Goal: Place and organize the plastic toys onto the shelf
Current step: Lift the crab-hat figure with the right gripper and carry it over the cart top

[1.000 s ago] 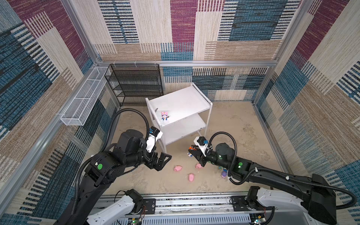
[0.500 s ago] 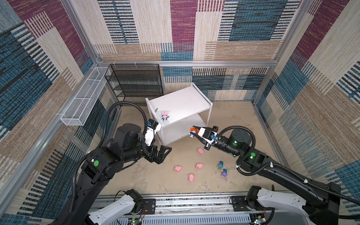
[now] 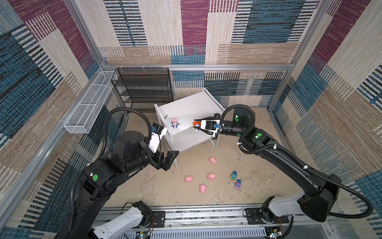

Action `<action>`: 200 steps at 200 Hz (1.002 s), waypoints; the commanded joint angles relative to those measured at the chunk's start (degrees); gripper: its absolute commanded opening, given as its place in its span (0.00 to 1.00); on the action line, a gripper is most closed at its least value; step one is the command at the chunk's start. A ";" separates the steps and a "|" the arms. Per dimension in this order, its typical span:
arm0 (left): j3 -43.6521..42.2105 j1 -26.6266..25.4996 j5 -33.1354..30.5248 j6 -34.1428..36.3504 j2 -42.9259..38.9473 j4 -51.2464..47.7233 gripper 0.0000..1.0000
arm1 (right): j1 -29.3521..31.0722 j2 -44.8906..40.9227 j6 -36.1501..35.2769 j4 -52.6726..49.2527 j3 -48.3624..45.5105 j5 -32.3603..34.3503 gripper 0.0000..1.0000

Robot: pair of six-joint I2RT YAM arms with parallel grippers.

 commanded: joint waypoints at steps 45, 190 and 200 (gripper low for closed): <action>-1.96 0.00 -1.72 2.54 -2.29 1.80 0.99 | -1.39 7.49 -4.26 -2.47 7.26 -6.69 0.25; -3.08 0.02 -1.34 2.70 -2.48 2.71 1.00 | -1.36 13.69 -5.04 -3.34 14.19 -7.78 0.27; -3.19 0.08 -1.35 2.71 -2.52 2.89 0.99 | -1.37 14.11 -5.19 -3.78 14.96 -8.04 0.27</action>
